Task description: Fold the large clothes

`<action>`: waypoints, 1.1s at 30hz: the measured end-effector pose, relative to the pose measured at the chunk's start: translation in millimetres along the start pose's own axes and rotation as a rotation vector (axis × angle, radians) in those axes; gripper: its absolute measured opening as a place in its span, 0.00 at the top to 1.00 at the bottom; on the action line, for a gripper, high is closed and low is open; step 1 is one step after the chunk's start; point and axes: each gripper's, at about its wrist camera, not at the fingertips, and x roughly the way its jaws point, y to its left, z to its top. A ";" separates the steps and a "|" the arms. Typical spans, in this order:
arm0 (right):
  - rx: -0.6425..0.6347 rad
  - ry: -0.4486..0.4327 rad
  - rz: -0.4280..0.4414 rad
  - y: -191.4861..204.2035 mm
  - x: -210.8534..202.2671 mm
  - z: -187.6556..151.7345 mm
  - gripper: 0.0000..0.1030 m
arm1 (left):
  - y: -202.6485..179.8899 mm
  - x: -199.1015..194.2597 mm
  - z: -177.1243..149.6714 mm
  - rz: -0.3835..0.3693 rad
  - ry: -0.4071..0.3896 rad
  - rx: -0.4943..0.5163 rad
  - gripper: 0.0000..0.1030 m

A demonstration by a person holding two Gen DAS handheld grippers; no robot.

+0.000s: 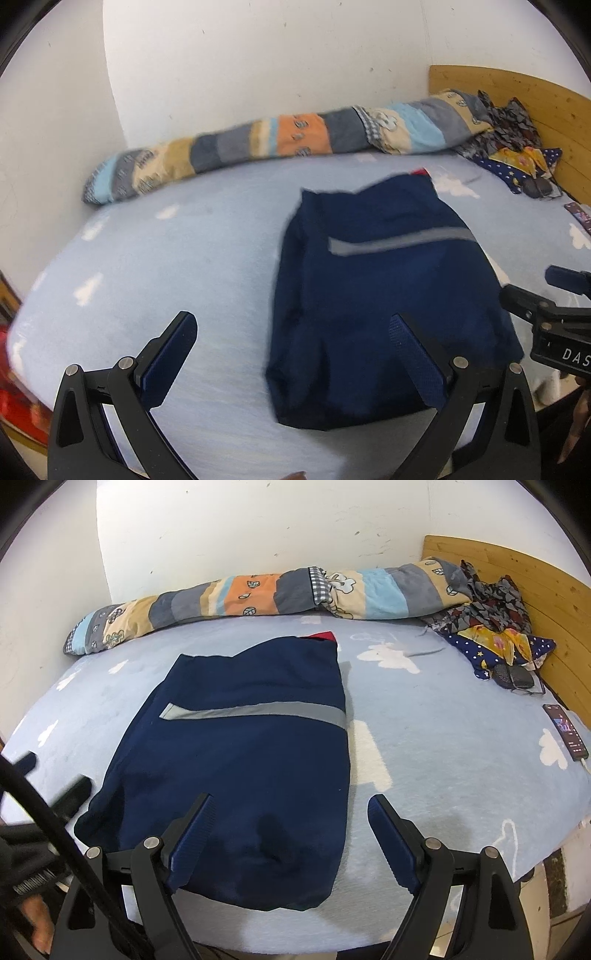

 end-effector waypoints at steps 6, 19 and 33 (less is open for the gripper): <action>0.009 -0.020 -0.004 -2.1 -5.5 1.3 0.14 | 14.8 -19.8 9.1 0.047 -0.066 0.008 0.00; 0.011 -0.028 -0.012 -4.9 -5.4 2.2 0.14 | 21.4 -29.2 21.9 0.077 -0.030 0.002 0.00; 0.010 -0.032 -0.011 -6.3 -5.4 2.2 0.14 | 25.6 -28.7 23.6 0.089 -0.008 -0.011 0.00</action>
